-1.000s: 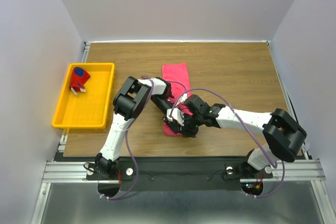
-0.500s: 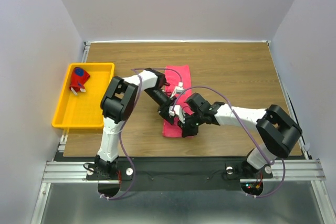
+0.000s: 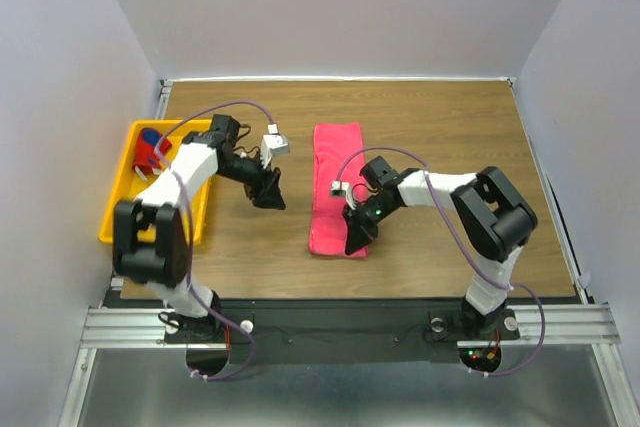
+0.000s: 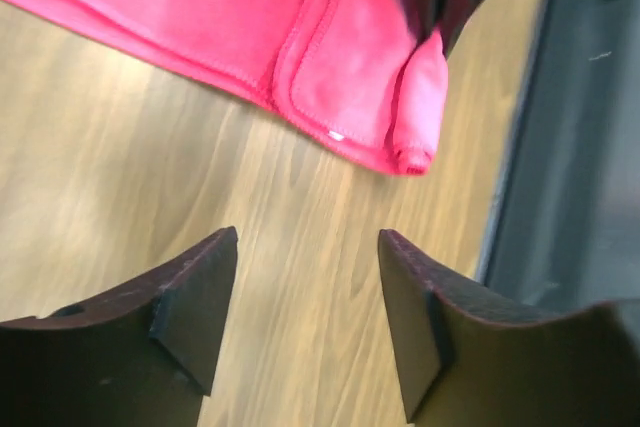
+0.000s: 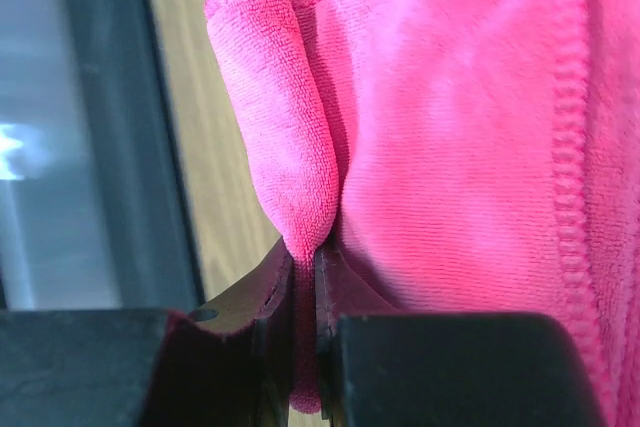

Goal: Roll the towels
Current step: Roll the towel

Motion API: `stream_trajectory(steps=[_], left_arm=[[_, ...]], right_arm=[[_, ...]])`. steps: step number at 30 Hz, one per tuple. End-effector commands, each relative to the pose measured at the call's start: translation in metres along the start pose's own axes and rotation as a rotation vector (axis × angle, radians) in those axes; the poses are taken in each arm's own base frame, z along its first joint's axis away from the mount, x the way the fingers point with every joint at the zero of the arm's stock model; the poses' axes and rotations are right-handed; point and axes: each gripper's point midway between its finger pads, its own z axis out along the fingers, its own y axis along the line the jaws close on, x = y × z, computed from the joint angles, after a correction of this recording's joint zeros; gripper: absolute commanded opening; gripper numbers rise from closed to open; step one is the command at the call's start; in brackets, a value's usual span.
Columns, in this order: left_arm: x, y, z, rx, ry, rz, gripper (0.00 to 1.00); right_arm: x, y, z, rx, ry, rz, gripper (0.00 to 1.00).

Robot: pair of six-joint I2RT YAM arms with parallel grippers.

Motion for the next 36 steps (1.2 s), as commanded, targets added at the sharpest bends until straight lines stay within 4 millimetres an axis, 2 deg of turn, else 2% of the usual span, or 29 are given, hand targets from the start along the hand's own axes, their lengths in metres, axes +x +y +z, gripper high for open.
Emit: stream_trajectory(steps=[1,3,4,7,10,14,19,25,29,32,36], left_arm=[[-0.03,-0.004,-0.019,-0.306,-0.022,0.306,0.73],[-0.028,-0.017,-0.017,-0.416,-0.029,0.473,0.76],[-0.016,-0.032,-0.003,-0.444,0.014,0.568,0.77],[-0.013,-0.053,0.023,-0.471,0.029,0.738,0.8],[0.009,-0.066,0.058,-0.445,0.073,0.826,0.8],[0.001,-0.084,0.088,-0.413,0.034,0.932,0.8],[0.016,-0.107,0.12,-0.325,0.07,0.97,0.76],[0.025,-0.101,0.139,-0.337,0.117,0.977,0.71],[0.044,-0.083,0.15,-0.361,0.205,0.946,0.63],[0.049,-0.075,0.151,-0.389,0.227,0.941,0.58],[0.058,-0.072,0.151,-0.391,0.256,0.923,0.38]], right_arm=[[-0.009,0.01,-0.009,-0.175,-0.064,0.135,0.05],[-0.012,0.01,-0.011,-0.212,-0.076,0.175,0.06],[-0.012,0.01,-0.01,-0.243,-0.083,0.209,0.06],[-0.016,0.009,-0.009,-0.283,-0.093,0.251,0.07],[-0.012,0.003,-0.004,-0.304,-0.085,0.306,0.08],[-0.009,-0.002,-0.004,-0.302,-0.079,0.343,0.08],[-0.009,-0.007,-0.004,-0.296,-0.073,0.383,0.1],[-0.008,-0.01,-0.003,-0.282,-0.062,0.383,0.11],[-0.012,-0.011,-0.005,-0.273,-0.066,0.36,0.11],[-0.012,-0.01,-0.006,-0.265,-0.062,0.358,0.11],[-0.011,-0.011,-0.007,-0.247,-0.054,0.341,0.11]])
